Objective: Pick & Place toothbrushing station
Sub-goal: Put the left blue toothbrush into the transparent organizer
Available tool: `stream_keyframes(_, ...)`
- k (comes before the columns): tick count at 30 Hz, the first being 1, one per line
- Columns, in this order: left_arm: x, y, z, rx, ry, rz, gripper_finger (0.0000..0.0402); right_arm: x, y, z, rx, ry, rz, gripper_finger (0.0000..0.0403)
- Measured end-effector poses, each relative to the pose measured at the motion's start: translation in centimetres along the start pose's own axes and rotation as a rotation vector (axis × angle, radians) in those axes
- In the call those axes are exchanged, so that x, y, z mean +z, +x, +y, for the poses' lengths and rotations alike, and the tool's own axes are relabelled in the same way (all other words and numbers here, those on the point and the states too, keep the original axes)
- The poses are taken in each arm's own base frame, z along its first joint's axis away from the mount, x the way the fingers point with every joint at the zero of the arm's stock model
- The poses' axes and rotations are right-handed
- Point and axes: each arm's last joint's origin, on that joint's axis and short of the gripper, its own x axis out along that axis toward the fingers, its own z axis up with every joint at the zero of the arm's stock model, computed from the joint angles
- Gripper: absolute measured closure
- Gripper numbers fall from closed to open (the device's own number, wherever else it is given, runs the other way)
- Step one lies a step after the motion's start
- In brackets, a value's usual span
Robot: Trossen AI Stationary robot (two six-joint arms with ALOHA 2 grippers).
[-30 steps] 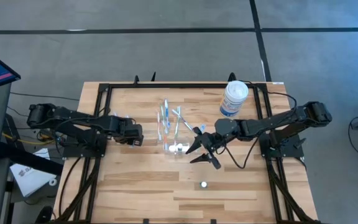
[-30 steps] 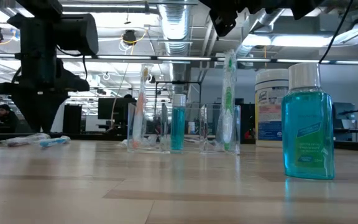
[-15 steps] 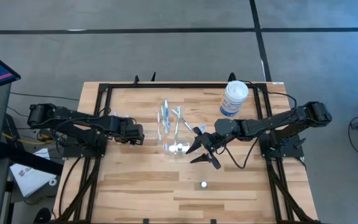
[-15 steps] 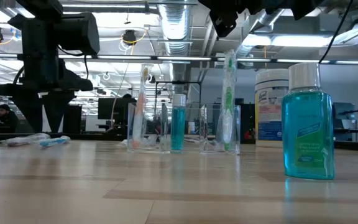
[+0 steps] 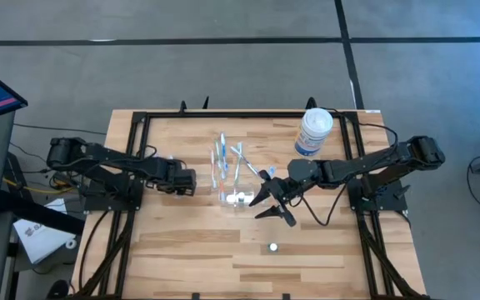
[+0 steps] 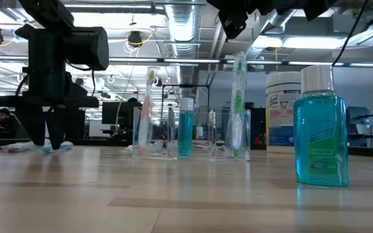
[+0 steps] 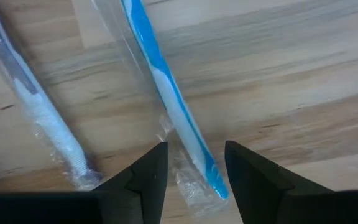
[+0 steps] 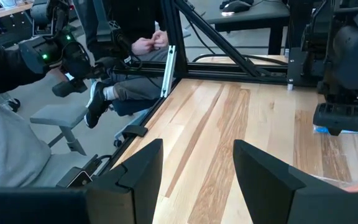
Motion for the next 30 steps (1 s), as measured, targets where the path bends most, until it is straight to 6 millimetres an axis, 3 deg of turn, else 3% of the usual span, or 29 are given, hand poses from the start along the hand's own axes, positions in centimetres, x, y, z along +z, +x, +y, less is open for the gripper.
stream_keyframes(8, -0.02, 0.42, -0.26, 0.004, 0.001, 0.005, 0.0277, -0.03, 0.0, 0.0, 0.0, 0.001, 0.003, 0.0217)
stream_keyframes(21, 0.09, 0.4, -0.27, 0.009, 0.001, -0.034, 0.0389, -0.04, 0.0, 0.0, 0.0, 0.002, 0.004, 0.0217)
stream_keyframes(30, 0.11, 0.34, -0.27, 0.014, 0.017, -0.076, 0.039, -0.04, 0.0, 0.0, 0.0, 0.002, 0.004, 0.0217)
